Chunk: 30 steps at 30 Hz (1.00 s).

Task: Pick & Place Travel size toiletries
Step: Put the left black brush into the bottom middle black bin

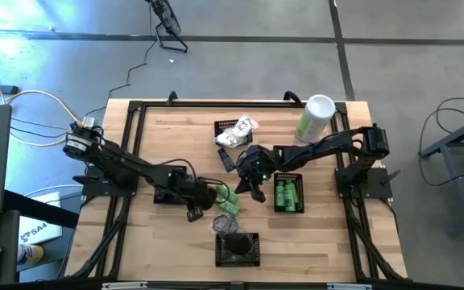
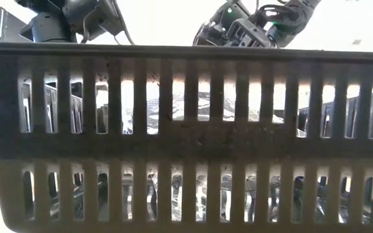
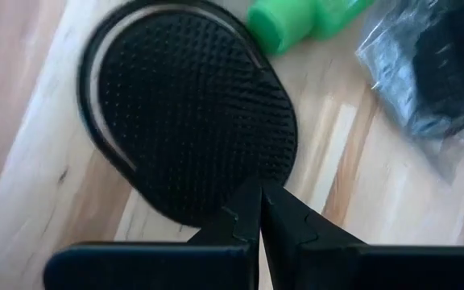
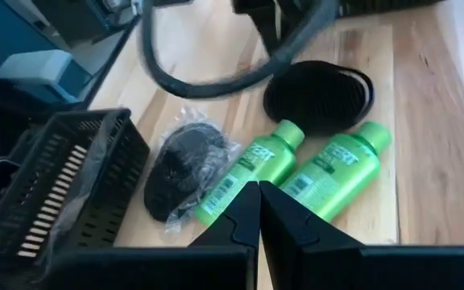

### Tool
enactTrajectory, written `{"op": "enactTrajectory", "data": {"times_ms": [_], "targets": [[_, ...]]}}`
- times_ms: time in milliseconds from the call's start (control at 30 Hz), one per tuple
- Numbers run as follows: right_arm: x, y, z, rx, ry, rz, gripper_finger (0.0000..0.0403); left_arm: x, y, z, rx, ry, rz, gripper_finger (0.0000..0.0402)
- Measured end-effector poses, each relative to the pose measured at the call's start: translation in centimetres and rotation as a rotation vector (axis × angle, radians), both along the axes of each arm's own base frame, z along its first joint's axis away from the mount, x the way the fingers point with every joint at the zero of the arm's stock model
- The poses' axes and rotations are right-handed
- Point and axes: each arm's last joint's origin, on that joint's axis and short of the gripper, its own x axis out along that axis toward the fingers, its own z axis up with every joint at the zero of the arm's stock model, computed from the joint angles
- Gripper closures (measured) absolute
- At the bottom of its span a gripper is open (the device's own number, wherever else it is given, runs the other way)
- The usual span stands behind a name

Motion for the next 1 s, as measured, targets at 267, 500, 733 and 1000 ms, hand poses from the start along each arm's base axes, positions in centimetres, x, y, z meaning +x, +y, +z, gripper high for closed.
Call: {"op": "enactTrajectory", "data": {"times_ms": [267, 500, 733, 1000], "targets": [[-0.1, 0.1, -0.1, 0.001, 0.000, 0.037, 0.0401, 0.3, -0.1, -0.4, -0.010, -0.007, 0.008, 0.0401], [-0.1, 0.0, 0.0, -0.020, -0.011, 0.042, 0.0401, 0.4, -0.1, 0.3, 0.019, 0.011, -0.020, 0.0401], [-0.1, 0.0, 0.0, -0.022, -0.014, 0.046, 0.0401, 0.9, 0.2, 3.2, 0.189, 0.108, -0.028, 0.0401], [-0.1, 0.0, 0.0, -0.026, -0.014, 0.041, 0.0401, 1.8, 0.0, 4.1, 0.198, 0.060, -0.068, 0.0401]]}}
